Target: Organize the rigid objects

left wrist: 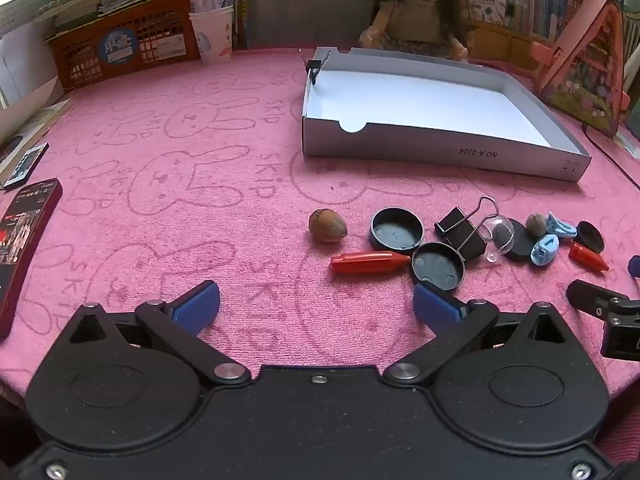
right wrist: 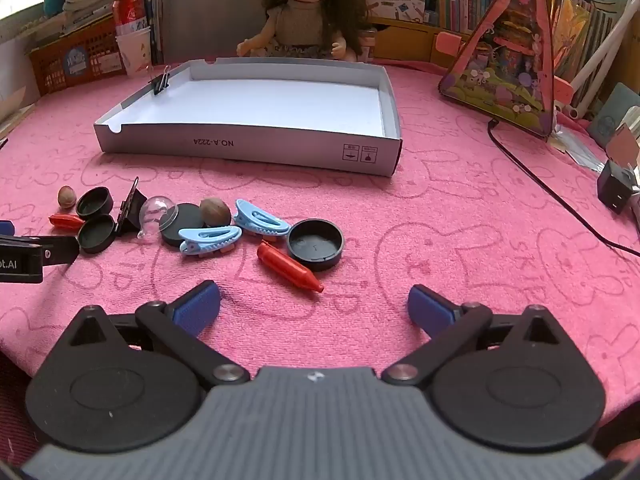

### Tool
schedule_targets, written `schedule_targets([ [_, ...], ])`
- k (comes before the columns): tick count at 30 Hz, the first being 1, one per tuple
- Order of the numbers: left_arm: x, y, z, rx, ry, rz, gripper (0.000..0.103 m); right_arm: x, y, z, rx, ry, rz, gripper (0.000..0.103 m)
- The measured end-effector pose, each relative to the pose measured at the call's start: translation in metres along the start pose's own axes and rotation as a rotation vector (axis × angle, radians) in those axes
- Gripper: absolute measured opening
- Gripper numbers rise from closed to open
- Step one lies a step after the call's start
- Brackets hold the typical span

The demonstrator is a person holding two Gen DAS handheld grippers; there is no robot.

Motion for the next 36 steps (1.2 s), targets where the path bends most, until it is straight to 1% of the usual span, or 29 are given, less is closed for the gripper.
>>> schedule_targets([
  [17,0.0021,-0.0014,0.0013,-0.015,-0.002,-0.002,0.103,0.0012,0.0041,-0.0019,0.001,0.0,0.006,0.103],
  [36,0.0,-0.0014,0.0014,-0.017,-0.002,-0.001,0.103,0.0008,0.0006,-0.0015,0.005,-0.001,0.004,0.103],
])
Point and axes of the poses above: each gripper's, at about its wrist camera, not at the fingertips, and z roughly the way its jaws point, x to its right, y to its underside, the point moved 4 cm from there along z, roughly the way its jaws point, and after that the axes turned 7 degrees about y, right-handed, at the moved point
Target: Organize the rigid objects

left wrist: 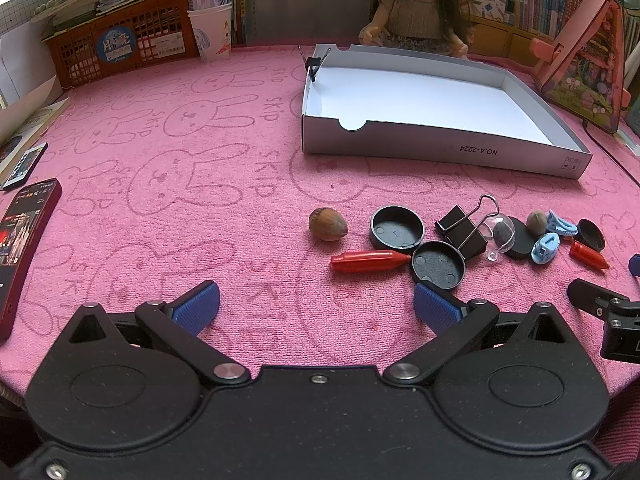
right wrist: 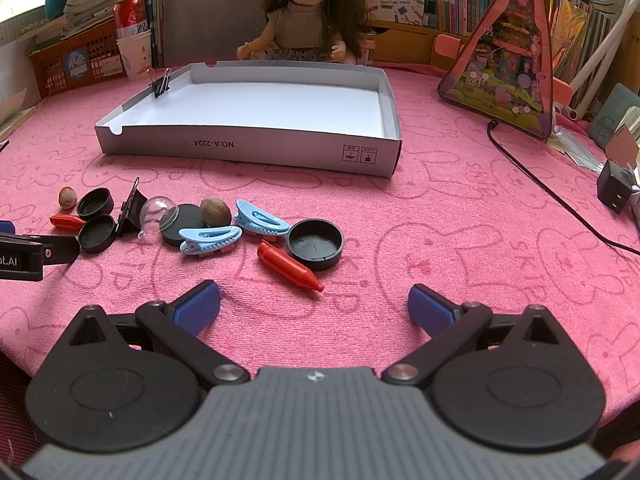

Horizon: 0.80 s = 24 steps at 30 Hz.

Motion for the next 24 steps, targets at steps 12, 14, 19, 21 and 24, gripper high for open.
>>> schedule_targets([
  [12,0.0,-0.0002,-0.0001,0.0,0.0,0.0,0.103,0.0,0.0007,-0.0004,0.003,0.001,0.0,0.103],
  [14,0.0,-0.0002,-0.0001,0.0,0.0,0.0,0.103,0.0,0.0006,-0.0005,0.003,0.0,0.0,0.103],
  [19,0.0,-0.0002,-0.0002,0.001,0.0,0.001,0.103,0.0001,0.0008,-0.0006,0.004,0.0,0.0,0.103],
  [21,0.0005,-0.0001,-0.0003,0.004,0.0,0.003,0.103,0.0001,0.0009,-0.0007,0.004,0.0,0.0,0.103],
  [24,0.0007,0.0016,-0.0006,0.01,0.003,0.01,0.103,0.0002,0.0012,-0.0007,0.005,0.0,0.0,0.103],
])
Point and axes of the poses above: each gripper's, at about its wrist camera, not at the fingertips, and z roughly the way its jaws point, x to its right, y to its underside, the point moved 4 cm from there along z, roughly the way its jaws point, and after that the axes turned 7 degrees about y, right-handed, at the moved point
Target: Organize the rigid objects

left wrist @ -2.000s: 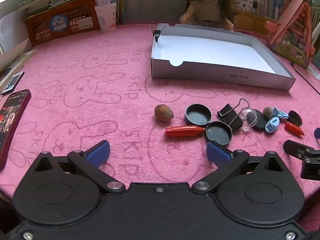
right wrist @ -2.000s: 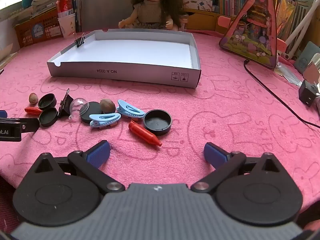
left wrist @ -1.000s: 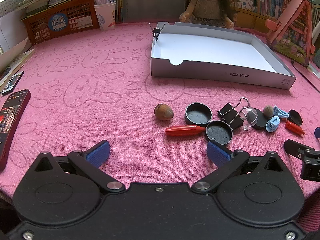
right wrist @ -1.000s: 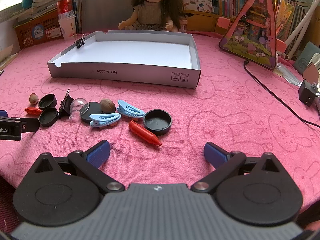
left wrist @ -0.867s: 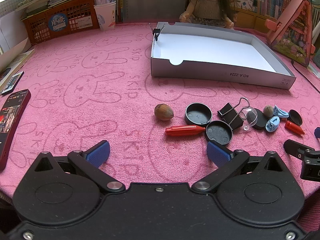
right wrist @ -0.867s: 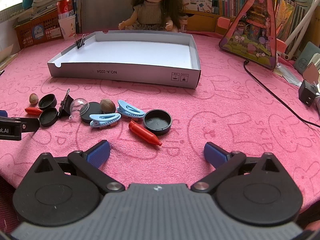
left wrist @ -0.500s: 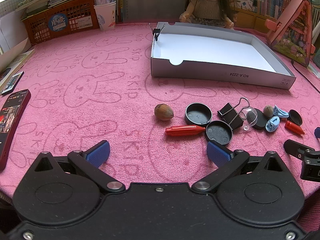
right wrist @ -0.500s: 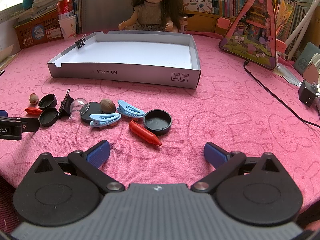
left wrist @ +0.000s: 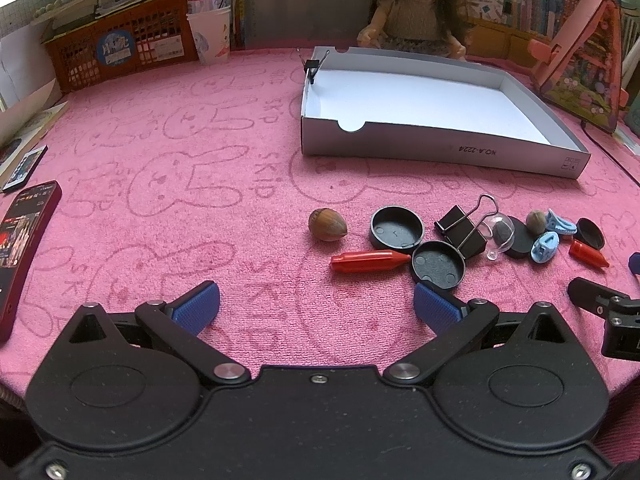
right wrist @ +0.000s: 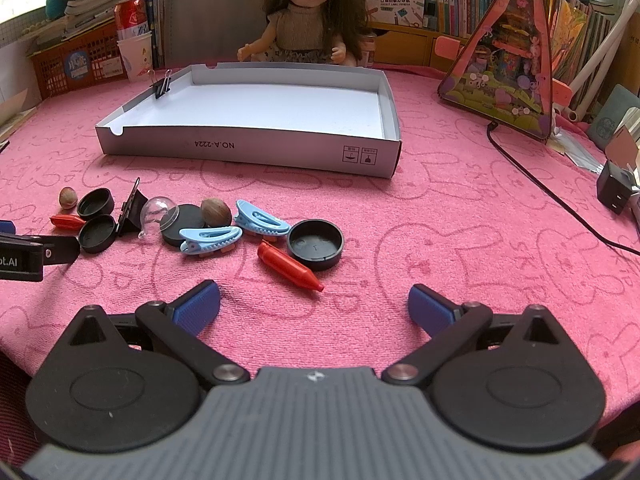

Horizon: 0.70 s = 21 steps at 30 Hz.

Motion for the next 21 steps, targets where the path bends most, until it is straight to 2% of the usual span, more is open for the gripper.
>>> schedule_targets([
  [21,-0.002,0.0025,-0.0021,0.011,0.024,0.039,0.103,0.0009,0.0007,-0.0011,0.026,0.003,0.008,0.103],
])
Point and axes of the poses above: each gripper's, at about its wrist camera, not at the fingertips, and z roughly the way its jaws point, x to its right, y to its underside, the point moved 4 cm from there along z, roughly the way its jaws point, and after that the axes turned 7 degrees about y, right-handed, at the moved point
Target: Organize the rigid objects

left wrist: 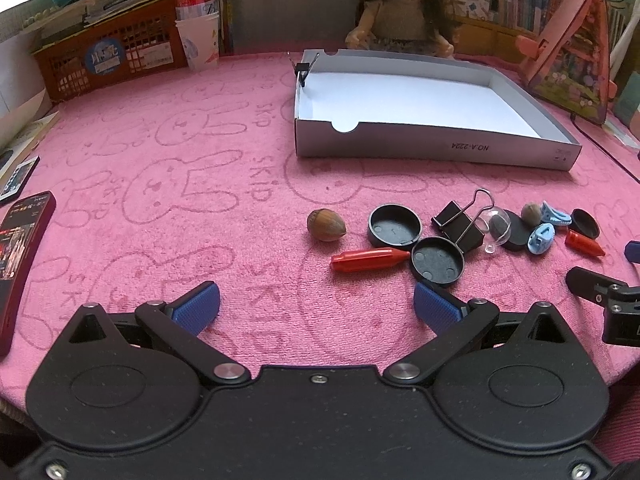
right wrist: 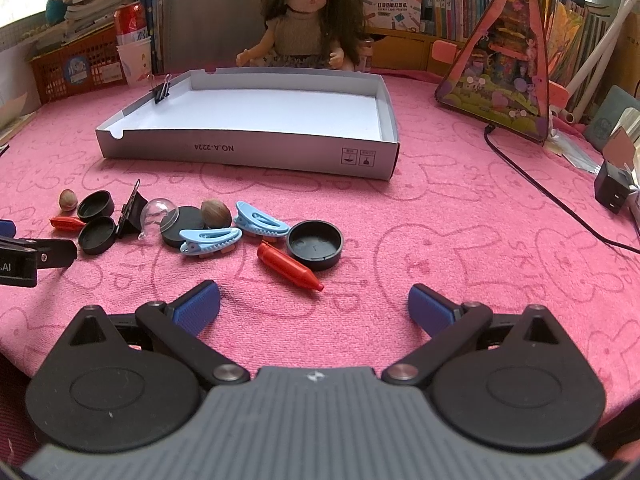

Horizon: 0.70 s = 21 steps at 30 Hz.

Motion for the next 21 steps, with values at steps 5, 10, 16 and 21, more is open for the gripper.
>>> schedule_targets([
  [5,0.0,0.0,0.0,-0.001,-0.001,-0.003,0.103,0.0,0.001,0.0,0.007,0.001,0.001,0.103],
  [10,0.001,0.001,-0.001,0.012,-0.001,-0.002,0.103,0.0,0.005,-0.001,0.042,0.006,0.009,0.103],
  [16,0.002,0.004,-0.004,0.035,-0.014,-0.009,0.103,-0.002,0.012,-0.006,0.095,0.033,0.044,0.103],
  [21,0.005,0.004,-0.009,0.031,-0.015,0.011,0.099,-0.002,0.011,-0.015,0.131,0.008,0.071,0.102],
])
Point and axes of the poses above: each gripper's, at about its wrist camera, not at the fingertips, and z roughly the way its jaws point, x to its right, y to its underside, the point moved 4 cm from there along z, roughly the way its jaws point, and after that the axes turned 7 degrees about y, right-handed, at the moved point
